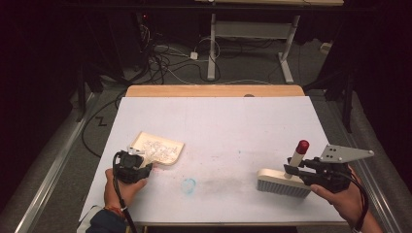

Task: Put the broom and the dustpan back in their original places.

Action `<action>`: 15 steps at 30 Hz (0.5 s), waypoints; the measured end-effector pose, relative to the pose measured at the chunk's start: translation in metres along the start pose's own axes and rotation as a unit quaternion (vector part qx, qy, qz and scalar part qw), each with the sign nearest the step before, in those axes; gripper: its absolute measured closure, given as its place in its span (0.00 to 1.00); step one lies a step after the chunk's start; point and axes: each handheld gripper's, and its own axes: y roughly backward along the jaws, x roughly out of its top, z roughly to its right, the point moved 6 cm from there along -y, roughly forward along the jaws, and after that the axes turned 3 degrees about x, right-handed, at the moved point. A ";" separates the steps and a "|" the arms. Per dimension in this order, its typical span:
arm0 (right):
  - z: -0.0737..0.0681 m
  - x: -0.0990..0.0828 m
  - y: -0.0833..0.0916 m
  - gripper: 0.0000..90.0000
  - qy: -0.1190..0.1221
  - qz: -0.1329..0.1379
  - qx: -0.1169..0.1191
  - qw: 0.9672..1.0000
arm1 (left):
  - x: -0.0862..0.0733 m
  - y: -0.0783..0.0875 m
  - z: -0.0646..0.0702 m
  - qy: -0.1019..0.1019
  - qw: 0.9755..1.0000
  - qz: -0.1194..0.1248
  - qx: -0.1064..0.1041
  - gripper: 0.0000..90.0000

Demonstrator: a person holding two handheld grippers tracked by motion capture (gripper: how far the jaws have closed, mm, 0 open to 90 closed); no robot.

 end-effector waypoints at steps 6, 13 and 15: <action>0.020 0.007 -0.012 0.76 -0.015 0.003 -0.016 1.000 | -0.002 0.008 0.007 -0.012 1.000 0.018 -0.003 0.54; 0.045 0.016 -0.037 0.74 -0.044 0.007 -0.023 0.999 | -0.009 0.012 0.013 -0.031 0.999 0.029 -0.020 0.51; 0.052 0.017 -0.043 0.73 -0.052 0.007 -0.034 0.998 | -0.011 0.012 0.015 -0.037 0.998 0.030 -0.034 0.50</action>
